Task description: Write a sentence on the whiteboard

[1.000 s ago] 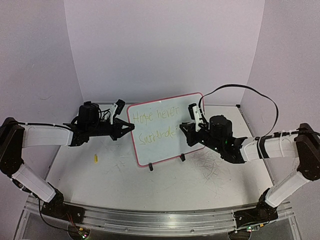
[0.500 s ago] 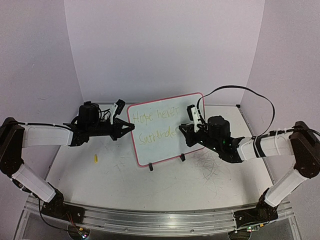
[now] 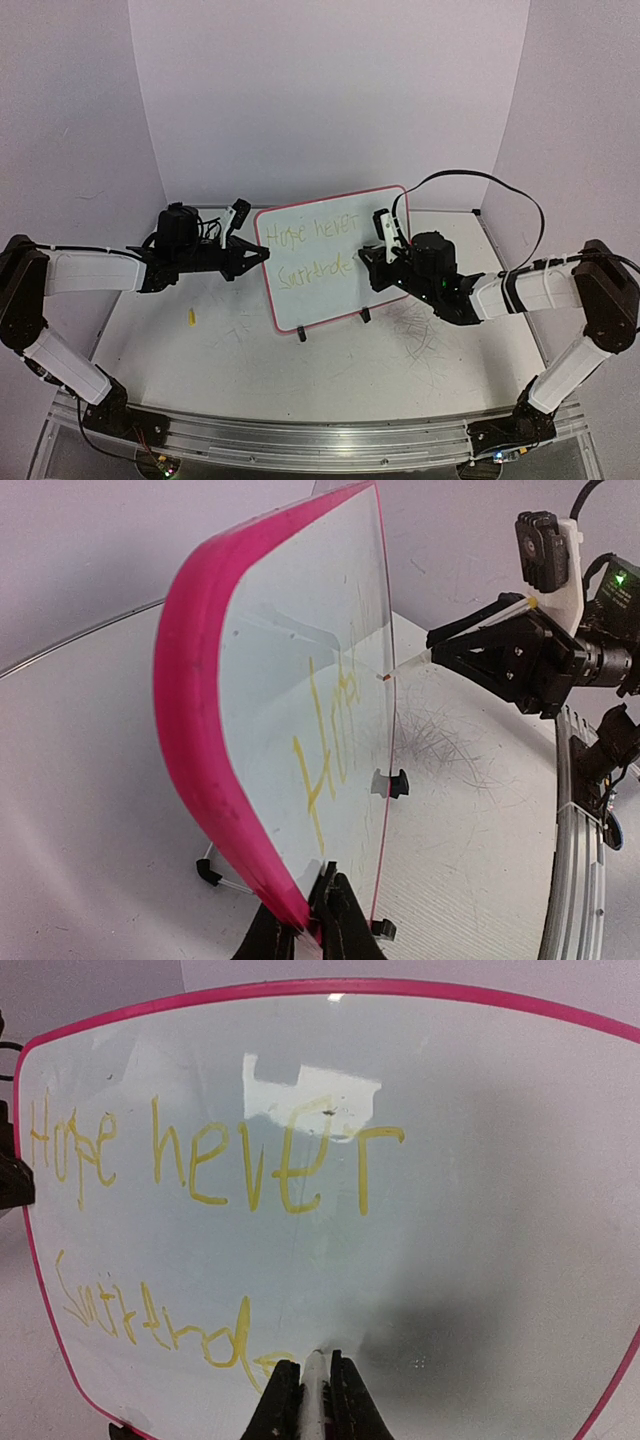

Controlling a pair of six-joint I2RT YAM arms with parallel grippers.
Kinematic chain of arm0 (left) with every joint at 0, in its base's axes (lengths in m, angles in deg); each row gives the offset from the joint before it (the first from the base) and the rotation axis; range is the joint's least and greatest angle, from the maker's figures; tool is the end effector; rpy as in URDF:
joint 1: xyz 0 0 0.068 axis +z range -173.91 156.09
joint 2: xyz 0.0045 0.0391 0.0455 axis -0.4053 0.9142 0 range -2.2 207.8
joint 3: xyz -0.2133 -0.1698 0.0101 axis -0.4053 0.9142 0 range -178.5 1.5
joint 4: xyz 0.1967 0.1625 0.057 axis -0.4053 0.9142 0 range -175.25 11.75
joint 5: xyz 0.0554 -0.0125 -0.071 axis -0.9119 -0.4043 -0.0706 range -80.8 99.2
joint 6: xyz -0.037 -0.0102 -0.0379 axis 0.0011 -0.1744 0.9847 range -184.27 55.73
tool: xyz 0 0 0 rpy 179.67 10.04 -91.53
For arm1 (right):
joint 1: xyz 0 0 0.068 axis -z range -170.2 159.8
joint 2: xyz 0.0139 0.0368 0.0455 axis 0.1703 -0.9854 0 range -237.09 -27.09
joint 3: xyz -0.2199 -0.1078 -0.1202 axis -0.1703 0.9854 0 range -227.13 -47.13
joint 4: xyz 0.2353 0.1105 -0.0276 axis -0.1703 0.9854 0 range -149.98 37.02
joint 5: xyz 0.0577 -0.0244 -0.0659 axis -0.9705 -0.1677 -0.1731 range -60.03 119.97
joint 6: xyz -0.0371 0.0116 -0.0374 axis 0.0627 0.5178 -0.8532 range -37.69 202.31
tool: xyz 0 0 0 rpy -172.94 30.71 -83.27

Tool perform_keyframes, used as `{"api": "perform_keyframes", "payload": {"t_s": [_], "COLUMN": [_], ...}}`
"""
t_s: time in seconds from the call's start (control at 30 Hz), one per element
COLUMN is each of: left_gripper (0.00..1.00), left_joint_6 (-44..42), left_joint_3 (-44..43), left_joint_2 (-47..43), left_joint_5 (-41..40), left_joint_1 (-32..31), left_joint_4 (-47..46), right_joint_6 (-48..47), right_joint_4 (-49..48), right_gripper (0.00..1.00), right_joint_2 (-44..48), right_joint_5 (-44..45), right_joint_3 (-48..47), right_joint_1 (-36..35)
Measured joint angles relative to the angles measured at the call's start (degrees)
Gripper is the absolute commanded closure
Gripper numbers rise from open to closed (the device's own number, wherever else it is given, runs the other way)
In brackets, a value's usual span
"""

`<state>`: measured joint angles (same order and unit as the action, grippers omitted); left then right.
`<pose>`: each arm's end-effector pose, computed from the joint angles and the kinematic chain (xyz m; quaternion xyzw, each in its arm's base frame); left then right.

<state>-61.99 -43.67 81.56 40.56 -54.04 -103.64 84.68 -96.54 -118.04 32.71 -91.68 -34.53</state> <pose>0.2659 -0.1756 0.2339 0.3402 0.7292 -0.3666 0.4671 0.2477 0.2397 0.2226 -0.2596 0.7198 0.2383 0.5981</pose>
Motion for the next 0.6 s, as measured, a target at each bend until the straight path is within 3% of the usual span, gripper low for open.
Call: {"api": "perform_keyframes", "payload": {"t_s": [0.6], "left_gripper": [1.0], "left_joint_6": [0.03], "left_joint_3": [-0.03], "left_joint_2": [0.0], "left_joint_5": [-0.03], "left_joint_1": [0.0], "left_joint_4": [0.08], "right_joint_6": [1.05], "right_joint_4": [0.77], "right_gripper": [1.0], "right_joint_2": [0.0], "right_joint_5": [0.9], "right_joint_3": [1.21], "right_joint_1": [-0.07]}}
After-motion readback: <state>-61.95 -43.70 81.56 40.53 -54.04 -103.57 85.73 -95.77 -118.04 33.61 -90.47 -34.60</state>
